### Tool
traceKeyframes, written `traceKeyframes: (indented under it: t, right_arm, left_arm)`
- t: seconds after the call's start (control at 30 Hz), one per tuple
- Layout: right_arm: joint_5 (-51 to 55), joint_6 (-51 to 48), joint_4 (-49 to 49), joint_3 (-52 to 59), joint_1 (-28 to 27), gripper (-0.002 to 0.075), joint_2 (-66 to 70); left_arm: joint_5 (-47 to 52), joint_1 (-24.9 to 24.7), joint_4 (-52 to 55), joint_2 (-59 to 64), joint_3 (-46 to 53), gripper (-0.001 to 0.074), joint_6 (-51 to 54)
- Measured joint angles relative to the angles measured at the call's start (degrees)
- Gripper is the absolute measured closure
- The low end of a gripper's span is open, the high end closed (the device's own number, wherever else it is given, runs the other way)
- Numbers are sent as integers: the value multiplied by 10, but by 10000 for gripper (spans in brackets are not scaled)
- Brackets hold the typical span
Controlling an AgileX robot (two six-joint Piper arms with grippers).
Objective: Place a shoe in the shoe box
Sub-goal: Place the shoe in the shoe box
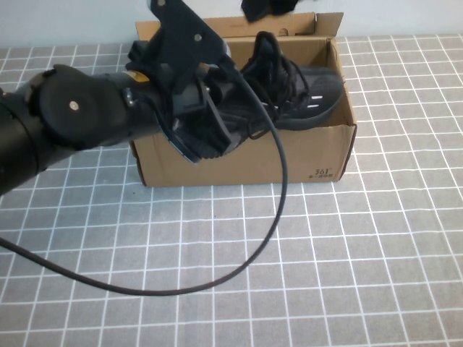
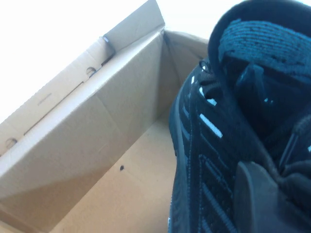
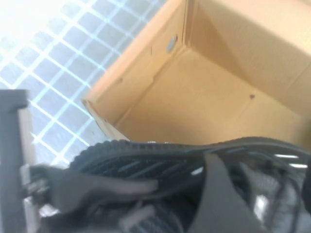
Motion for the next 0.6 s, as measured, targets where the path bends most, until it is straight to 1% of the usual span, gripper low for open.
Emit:
traceKeyframes:
  t: [0.07, 0.13, 0.3, 0.43, 0.6]
  right_arm:
    - [0, 6, 0, 0, 0, 411, -18]
    - [0, 8, 0, 1, 0, 447, -38]
    - [0, 9, -6, 28, 0, 572, -94]
    - [0, 9, -15, 91, 0, 643, -140]
    - [-1, 9, -39, 225, 0, 670, -206]
  left_arm:
    - [10, 10, -3, 0, 0, 699, 0]
    - [30, 26, -4, 0, -1, 699, 0]
    - [102, 79, -3, 0, -39, 699, -20]
    - [137, 112, 1, 1, -82, 699, 8]
    - [178, 134, 1, 20, -143, 699, 33]
